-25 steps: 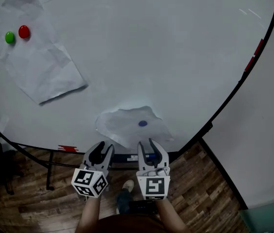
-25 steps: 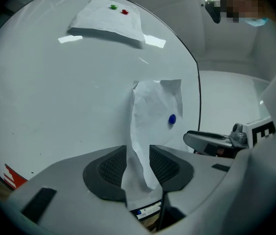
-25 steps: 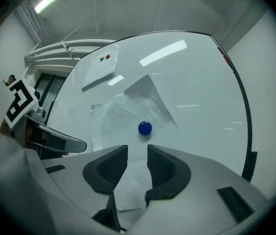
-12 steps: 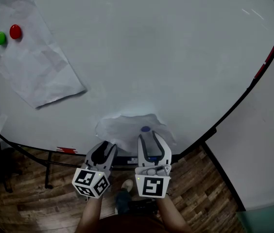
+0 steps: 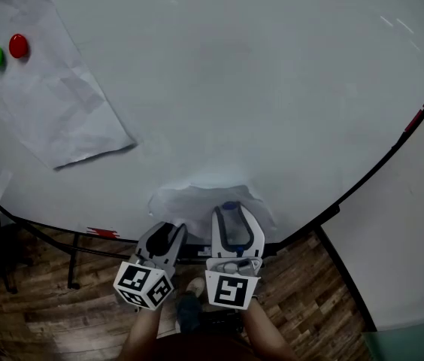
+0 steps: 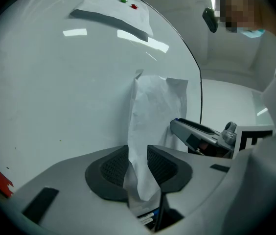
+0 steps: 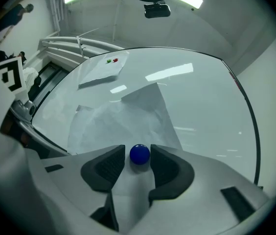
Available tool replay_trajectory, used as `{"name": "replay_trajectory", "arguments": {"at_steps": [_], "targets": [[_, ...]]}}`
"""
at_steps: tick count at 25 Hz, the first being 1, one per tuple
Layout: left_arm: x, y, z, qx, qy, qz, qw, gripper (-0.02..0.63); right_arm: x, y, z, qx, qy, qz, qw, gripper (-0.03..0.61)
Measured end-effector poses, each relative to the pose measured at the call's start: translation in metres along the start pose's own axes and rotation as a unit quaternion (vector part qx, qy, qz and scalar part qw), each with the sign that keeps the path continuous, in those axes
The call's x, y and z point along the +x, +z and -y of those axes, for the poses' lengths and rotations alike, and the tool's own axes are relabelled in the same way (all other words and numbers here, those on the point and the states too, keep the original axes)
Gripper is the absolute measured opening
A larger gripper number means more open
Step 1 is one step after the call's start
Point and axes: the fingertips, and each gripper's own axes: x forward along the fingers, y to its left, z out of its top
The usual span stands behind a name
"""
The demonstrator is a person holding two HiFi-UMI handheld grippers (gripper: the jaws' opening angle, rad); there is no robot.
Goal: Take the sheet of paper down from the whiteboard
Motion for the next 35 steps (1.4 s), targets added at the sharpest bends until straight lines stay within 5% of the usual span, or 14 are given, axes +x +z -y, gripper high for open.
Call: {"name": "replay_trajectory", "arguments": {"at_steps": [13, 17, 35], "targets": [[0.001, 0.007, -0.012, -0.035, 0.021, 0.026, 0.9988, 0.104, 0.000, -0.003, 0.005, 0.020, -0.004, 0.013, 1.000, 0.137], [0.002, 0.008, -0.009, -0.021, 0.022, 0.022, 0.9993, 0.026, -0.001, -0.003, 0.005, 0.017, -0.001, 0.009, 1.000, 0.137], [0.002, 0.011, -0.010, -0.076, 0.018, 0.033, 0.9964, 0.023, -0.010, -0.004, -0.006, 0.012, 0.035, -0.002, 0.999, 0.135]]}}
